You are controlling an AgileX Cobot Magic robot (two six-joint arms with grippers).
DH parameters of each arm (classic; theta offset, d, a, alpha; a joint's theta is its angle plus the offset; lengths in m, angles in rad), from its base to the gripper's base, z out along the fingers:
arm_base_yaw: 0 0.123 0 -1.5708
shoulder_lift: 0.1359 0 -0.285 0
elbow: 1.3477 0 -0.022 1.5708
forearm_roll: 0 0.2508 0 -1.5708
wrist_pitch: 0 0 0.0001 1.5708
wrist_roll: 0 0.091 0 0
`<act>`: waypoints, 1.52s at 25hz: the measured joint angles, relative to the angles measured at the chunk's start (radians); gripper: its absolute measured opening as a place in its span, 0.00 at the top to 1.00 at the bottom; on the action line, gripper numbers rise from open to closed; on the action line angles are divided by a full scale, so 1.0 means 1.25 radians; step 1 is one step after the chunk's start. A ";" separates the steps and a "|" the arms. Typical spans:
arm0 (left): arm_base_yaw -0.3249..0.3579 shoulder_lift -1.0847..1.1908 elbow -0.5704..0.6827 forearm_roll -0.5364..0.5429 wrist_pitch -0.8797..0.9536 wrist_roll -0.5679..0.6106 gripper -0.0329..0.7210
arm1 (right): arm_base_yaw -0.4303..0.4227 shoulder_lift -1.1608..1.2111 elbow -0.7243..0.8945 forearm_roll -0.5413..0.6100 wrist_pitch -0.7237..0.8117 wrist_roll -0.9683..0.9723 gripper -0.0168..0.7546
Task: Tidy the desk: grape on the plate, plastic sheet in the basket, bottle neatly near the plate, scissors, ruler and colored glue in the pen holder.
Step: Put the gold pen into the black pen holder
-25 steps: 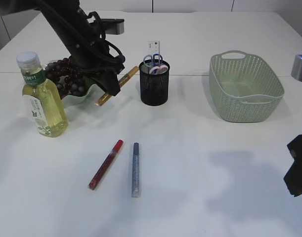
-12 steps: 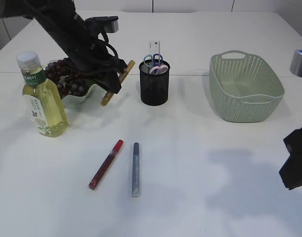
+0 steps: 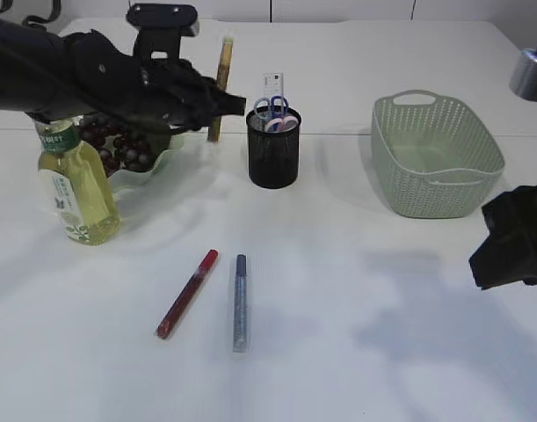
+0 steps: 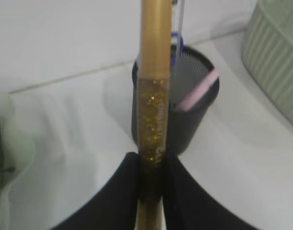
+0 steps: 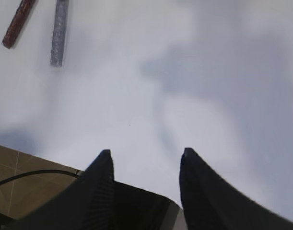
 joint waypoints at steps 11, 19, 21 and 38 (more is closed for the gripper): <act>-0.049 0.079 -0.066 -0.040 -0.290 -0.007 0.81 | 0.000 0.001 0.000 -0.019 -0.033 0.000 0.51; -0.052 0.156 -0.183 -0.040 -0.291 -0.043 0.81 | 0.000 0.001 0.000 -0.036 -0.063 0.000 0.51; -0.058 0.167 -0.203 -0.041 -0.291 -0.053 0.81 | 0.000 0.001 0.000 -0.052 -0.069 0.000 0.51; -0.084 0.244 -0.270 -0.040 -0.315 -0.065 0.81 | 0.000 0.002 0.000 -0.092 -0.084 0.000 0.51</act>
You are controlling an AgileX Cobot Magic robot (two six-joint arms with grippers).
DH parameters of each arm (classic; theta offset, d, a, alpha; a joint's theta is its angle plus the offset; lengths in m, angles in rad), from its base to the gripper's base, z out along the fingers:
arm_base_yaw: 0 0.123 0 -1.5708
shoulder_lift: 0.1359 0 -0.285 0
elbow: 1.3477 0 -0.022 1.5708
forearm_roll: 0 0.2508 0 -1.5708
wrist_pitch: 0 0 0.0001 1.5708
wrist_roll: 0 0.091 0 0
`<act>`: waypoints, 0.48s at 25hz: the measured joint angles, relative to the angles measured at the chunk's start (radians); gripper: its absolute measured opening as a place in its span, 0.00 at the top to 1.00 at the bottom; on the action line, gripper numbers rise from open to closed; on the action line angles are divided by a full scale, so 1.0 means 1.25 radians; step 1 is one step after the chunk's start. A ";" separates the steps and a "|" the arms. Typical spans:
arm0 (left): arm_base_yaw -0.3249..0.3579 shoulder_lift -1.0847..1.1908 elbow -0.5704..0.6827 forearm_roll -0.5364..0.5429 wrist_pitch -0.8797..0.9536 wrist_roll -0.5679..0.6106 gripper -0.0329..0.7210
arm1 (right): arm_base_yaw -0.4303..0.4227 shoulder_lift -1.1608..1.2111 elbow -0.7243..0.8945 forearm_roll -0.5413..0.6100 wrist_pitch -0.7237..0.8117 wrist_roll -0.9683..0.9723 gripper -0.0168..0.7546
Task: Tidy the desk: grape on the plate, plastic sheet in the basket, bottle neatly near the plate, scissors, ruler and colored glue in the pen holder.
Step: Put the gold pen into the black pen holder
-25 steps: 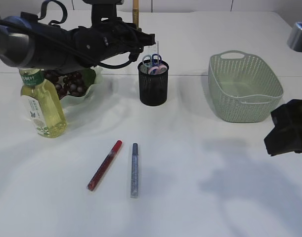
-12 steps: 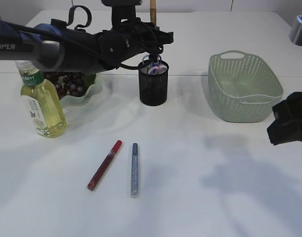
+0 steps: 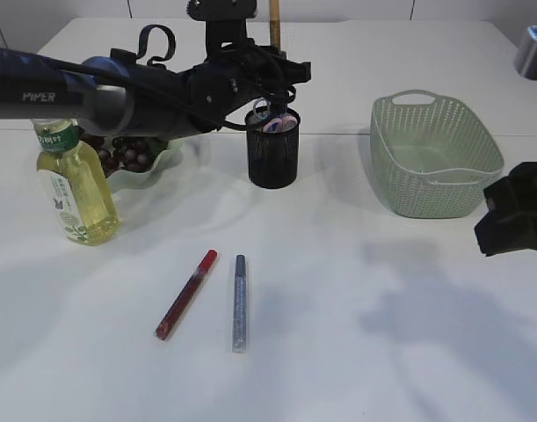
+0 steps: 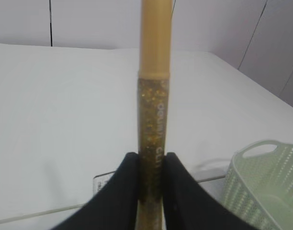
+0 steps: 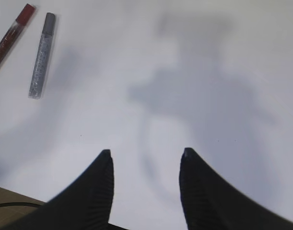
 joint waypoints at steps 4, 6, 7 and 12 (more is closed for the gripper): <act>0.000 0.016 -0.015 0.000 0.000 -0.001 0.81 | 0.000 0.000 0.000 -0.001 0.000 0.000 0.51; 0.000 0.016 -0.015 0.000 0.002 -0.001 0.81 | 0.000 0.000 0.000 -0.001 -0.001 0.000 0.51; 0.000 0.016 -0.016 0.000 0.003 -0.001 0.81 | 0.000 0.000 0.000 -0.001 -0.002 0.000 0.51; 0.000 0.016 -0.018 0.009 0.003 -0.001 0.81 | 0.000 0.000 0.000 -0.006 -0.002 0.000 0.51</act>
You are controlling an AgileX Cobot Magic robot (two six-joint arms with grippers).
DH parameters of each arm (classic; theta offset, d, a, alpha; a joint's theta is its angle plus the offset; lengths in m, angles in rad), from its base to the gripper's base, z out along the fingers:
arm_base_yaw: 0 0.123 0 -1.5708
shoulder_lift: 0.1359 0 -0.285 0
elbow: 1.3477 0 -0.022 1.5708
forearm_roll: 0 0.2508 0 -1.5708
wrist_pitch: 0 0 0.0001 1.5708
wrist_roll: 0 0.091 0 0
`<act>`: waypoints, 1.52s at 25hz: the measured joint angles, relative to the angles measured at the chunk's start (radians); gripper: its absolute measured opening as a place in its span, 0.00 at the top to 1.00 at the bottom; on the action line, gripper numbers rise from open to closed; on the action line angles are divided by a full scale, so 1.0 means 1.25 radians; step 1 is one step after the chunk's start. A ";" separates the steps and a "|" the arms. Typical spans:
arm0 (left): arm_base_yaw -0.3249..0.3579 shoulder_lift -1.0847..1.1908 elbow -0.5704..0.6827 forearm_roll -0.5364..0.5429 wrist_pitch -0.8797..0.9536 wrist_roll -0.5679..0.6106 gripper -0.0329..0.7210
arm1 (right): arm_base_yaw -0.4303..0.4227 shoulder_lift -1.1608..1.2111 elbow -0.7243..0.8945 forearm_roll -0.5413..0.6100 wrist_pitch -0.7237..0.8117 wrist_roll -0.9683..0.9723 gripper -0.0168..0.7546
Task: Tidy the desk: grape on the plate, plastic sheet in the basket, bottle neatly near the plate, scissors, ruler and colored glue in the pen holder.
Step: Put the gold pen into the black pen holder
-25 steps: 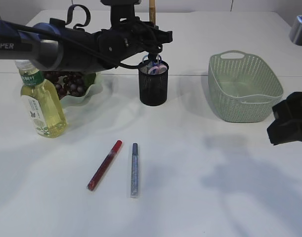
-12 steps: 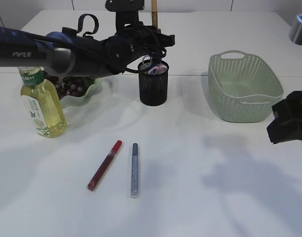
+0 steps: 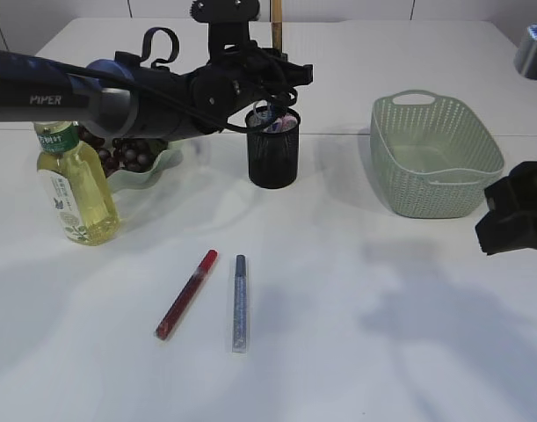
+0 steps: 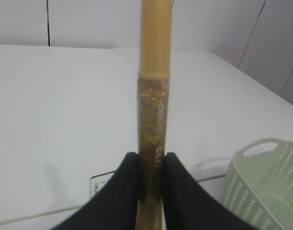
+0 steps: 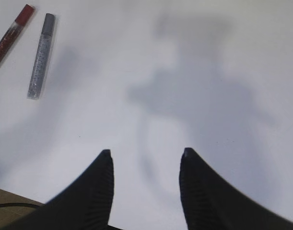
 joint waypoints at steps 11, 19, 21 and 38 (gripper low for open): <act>0.003 0.000 -0.002 0.008 0.001 0.000 0.81 | 0.000 0.000 0.000 -0.001 0.000 0.000 0.51; 0.011 0.000 -0.002 0.014 0.011 0.000 0.81 | 0.000 0.000 0.000 -0.001 -0.006 0.000 0.51; 0.011 0.001 -0.002 0.023 0.016 0.000 0.81 | 0.000 0.000 0.000 -0.001 -0.006 0.000 0.51; 0.026 0.046 -0.002 0.036 0.053 0.000 0.81 | 0.000 0.000 0.000 -0.005 -0.010 0.000 0.51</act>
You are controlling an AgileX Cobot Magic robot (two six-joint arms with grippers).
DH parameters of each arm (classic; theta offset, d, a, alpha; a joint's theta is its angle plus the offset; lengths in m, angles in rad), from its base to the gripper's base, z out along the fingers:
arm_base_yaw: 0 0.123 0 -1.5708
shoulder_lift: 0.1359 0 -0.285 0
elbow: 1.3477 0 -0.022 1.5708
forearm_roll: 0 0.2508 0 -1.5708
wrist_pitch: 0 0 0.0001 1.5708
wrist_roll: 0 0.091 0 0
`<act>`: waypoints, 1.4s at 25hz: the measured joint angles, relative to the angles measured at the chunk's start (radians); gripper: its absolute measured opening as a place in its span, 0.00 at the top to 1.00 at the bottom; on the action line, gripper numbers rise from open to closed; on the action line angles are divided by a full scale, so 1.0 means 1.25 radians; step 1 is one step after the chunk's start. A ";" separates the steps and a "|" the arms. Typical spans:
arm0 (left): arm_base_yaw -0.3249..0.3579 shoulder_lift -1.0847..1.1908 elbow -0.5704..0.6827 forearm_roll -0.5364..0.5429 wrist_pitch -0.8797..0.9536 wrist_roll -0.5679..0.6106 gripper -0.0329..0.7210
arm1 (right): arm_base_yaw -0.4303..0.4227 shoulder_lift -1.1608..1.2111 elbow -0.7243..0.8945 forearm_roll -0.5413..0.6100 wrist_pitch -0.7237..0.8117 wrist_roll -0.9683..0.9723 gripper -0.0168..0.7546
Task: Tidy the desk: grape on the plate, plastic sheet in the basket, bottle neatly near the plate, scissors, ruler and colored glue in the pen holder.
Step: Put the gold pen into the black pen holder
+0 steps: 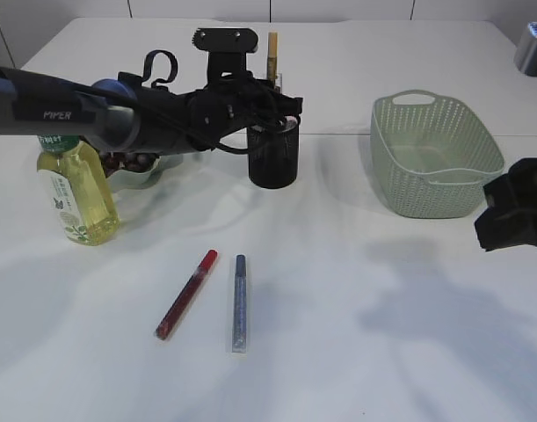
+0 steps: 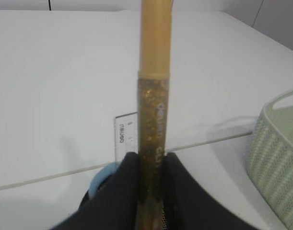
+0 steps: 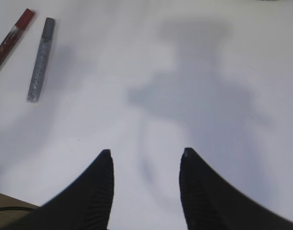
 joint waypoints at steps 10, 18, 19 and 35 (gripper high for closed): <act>0.000 0.004 0.000 0.028 0.002 0.000 0.75 | 0.000 0.000 0.000 -0.005 -0.002 0.000 0.51; 0.000 0.004 0.000 0.032 0.041 0.000 0.59 | 0.000 0.000 0.000 -0.006 -0.002 0.000 0.51; 0.000 0.004 0.000 0.032 0.047 0.000 0.58 | 0.000 0.000 0.000 -0.006 -0.002 0.000 0.51; 0.046 -0.282 0.000 0.073 0.753 -0.004 0.59 | 0.000 0.000 0.000 0.026 0.020 0.000 0.51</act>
